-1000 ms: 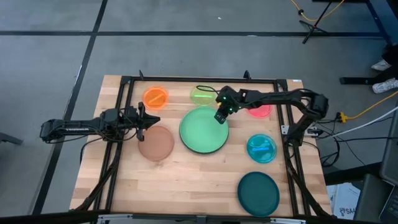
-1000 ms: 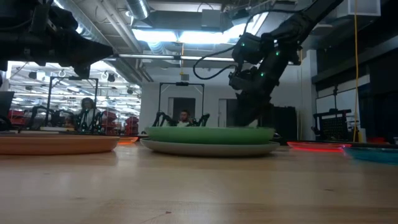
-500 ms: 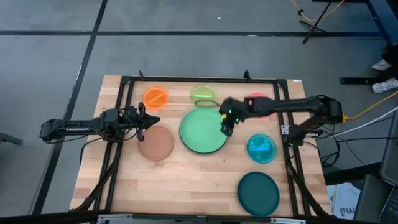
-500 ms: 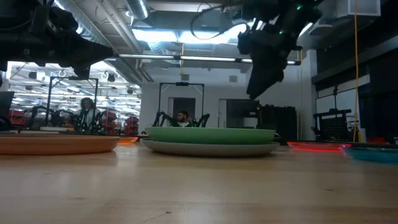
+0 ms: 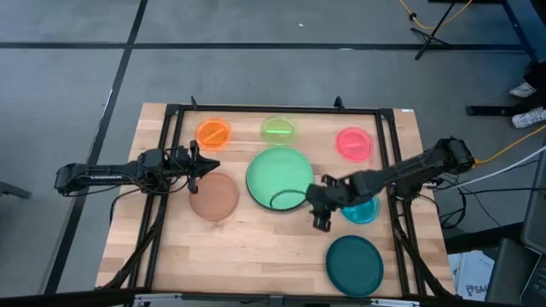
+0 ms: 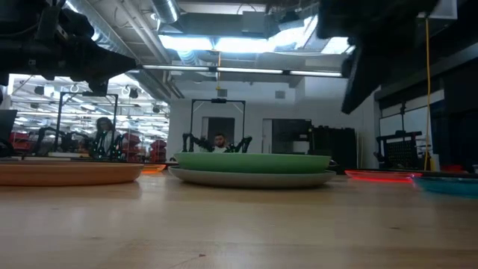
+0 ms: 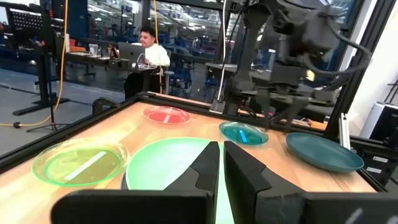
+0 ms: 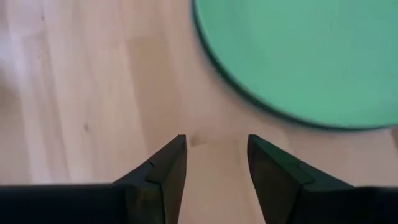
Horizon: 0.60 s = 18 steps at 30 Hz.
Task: Stack plastic plates
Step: Stack the dark blue plate on top of the green plate
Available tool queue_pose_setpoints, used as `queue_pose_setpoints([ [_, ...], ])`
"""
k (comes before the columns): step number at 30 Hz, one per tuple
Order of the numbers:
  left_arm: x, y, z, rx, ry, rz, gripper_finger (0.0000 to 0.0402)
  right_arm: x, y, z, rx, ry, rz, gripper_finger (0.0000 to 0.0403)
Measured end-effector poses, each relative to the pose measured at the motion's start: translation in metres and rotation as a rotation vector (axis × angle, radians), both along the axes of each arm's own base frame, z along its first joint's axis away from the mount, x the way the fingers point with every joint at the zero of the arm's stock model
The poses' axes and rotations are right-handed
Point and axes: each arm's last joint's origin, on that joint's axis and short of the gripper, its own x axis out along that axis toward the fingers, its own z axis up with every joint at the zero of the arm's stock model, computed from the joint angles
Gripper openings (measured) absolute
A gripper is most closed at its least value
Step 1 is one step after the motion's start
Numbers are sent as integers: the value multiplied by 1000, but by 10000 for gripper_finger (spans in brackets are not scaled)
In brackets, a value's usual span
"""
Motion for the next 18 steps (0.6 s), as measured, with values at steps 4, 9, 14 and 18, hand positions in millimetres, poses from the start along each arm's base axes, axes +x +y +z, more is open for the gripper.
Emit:
queue_pose_setpoints([
  [4,0,0,0,-1,0,0,16,-10,19,2,0,3,-16,161],
  [9,0,0,0,-2,-1,0,16,-24,39,-1,-5,44,-38,161],
  [14,0,0,0,-3,-1,6,16,-39,55,1,22,76,-84,161],
  [18,0,0,0,-3,-1,7,16,-53,65,6,55,87,-122,161],
])
